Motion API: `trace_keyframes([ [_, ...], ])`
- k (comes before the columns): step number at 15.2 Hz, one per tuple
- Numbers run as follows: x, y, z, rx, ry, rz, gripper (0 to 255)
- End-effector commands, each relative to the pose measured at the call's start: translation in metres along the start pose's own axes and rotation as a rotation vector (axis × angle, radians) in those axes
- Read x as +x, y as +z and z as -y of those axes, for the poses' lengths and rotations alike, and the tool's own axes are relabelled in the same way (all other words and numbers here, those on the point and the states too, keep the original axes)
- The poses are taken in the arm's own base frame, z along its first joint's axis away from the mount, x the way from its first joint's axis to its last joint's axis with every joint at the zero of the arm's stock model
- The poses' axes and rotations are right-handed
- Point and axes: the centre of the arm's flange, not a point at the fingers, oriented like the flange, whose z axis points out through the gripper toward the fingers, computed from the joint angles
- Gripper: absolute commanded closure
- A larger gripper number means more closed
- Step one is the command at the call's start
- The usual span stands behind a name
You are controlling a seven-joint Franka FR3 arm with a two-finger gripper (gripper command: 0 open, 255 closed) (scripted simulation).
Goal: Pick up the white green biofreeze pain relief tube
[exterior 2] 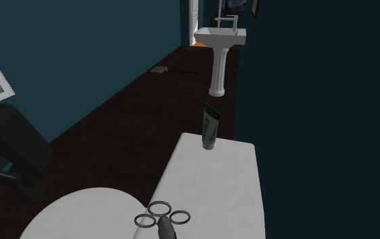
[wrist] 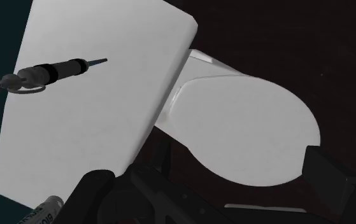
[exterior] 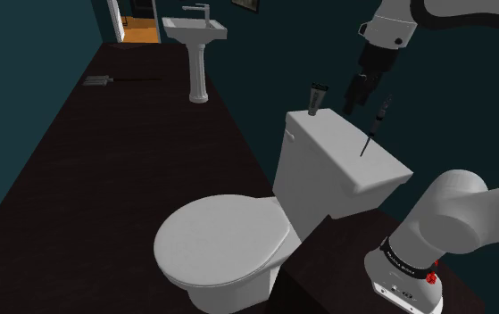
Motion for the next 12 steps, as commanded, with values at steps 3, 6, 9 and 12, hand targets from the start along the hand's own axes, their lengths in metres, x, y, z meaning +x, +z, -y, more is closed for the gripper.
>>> trace_keyframes([
  [3, 0.017, 0.005, -0.019, -0.004, -0.003, 0.0, 0],
  [6, 0.043, 0.013, -0.046, -0.01, -0.007, 0.0, 0],
  [9, 0.07, 0.021, -0.074, -0.016, -0.011, 0.0, 0],
  [12, 0.096, 0.028, -0.102, -0.022, -0.015, -0.001, 0],
])
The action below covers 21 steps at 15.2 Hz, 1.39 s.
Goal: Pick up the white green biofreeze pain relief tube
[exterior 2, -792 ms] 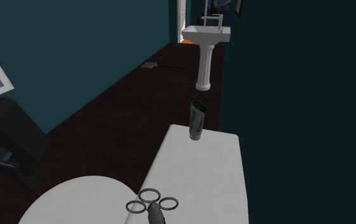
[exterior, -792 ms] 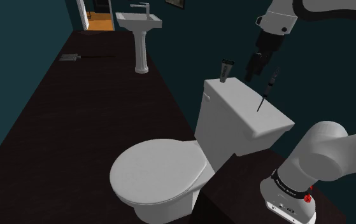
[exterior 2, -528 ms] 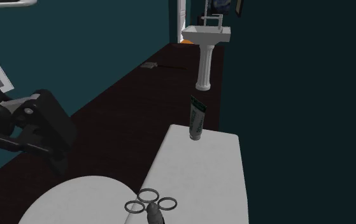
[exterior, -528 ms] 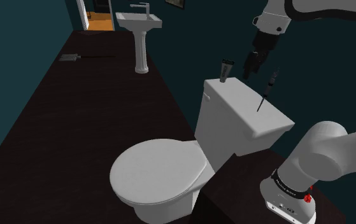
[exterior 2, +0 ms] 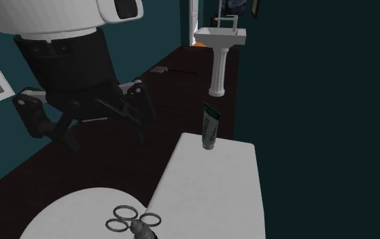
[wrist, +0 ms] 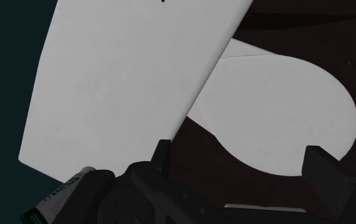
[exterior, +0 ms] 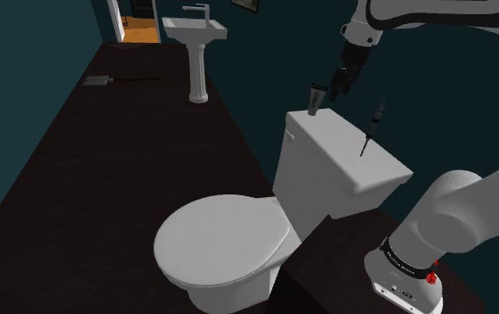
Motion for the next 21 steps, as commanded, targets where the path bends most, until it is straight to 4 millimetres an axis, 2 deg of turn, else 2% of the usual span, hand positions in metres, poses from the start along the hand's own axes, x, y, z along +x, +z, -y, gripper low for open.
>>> trace_keyframes([
  [1, 0.019, 0.007, -0.018, -0.005, -0.003, 0.0, 0],
  [21, 0.195, 0.055, -0.202, -0.044, -0.03, -0.001, 0],
])
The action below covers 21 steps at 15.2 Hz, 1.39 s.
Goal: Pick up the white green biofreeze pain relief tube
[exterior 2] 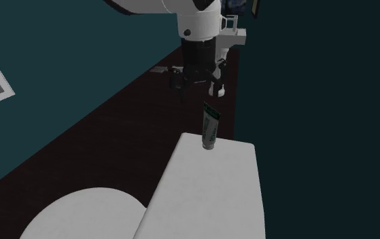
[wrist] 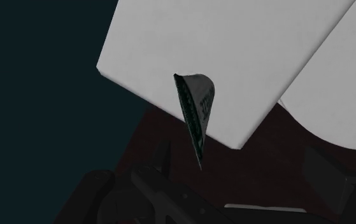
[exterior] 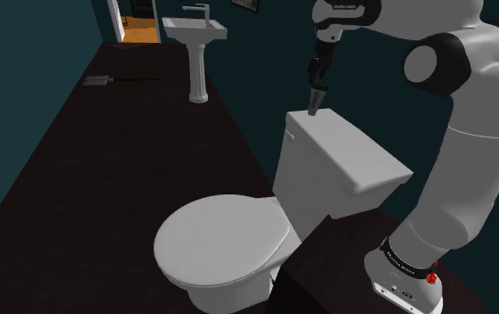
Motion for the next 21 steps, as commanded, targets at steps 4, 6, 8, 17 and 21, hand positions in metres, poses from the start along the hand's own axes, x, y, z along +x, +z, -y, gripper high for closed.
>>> trace_keyframes([
  [4, 0.023, 0.018, -0.024, -0.005, -0.005, -0.001, 0],
  [6, 0.022, 0.029, -0.023, -0.005, -0.005, -0.001, 0],
  [8, 0.022, 0.039, -0.023, -0.005, -0.005, -0.001, 0],
  [17, 0.022, 0.048, -0.022, -0.005, -0.005, -0.001, 255],
  [21, 0.021, 0.048, -0.022, -0.005, -0.005, -0.001, 255],
])
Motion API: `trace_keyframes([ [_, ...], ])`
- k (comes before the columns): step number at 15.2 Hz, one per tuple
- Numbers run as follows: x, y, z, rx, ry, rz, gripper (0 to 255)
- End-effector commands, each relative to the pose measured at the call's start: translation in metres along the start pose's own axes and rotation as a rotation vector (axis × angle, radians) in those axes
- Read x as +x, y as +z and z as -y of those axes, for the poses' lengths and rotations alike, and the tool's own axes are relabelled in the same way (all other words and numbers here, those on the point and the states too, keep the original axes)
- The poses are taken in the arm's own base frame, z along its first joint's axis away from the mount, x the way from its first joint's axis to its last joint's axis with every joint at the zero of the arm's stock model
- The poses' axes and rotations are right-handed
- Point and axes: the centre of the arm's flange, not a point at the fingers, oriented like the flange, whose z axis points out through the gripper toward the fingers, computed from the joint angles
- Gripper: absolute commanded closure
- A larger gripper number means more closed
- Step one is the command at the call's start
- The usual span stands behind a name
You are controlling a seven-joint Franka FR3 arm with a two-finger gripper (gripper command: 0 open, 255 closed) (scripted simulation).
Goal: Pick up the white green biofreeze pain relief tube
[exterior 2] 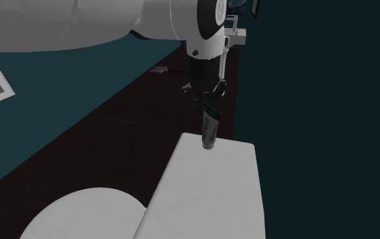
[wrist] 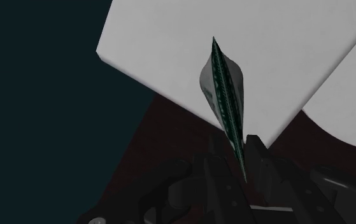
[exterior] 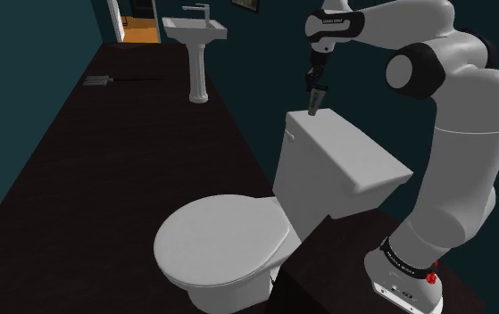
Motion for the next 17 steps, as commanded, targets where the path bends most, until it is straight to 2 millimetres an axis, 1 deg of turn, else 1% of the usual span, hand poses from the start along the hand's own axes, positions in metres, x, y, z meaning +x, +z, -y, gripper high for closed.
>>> trace_keyframes([
  [1, 0.0, -0.005, -0.001, 0.001, 0.001, 0.002, 255],
  [15, 0.003, -0.078, -0.005, 0.001, 0.001, 0.002, 255],
  [17, 0.003, -0.079, -0.005, 0.001, 0.0, 0.002, 255],
])
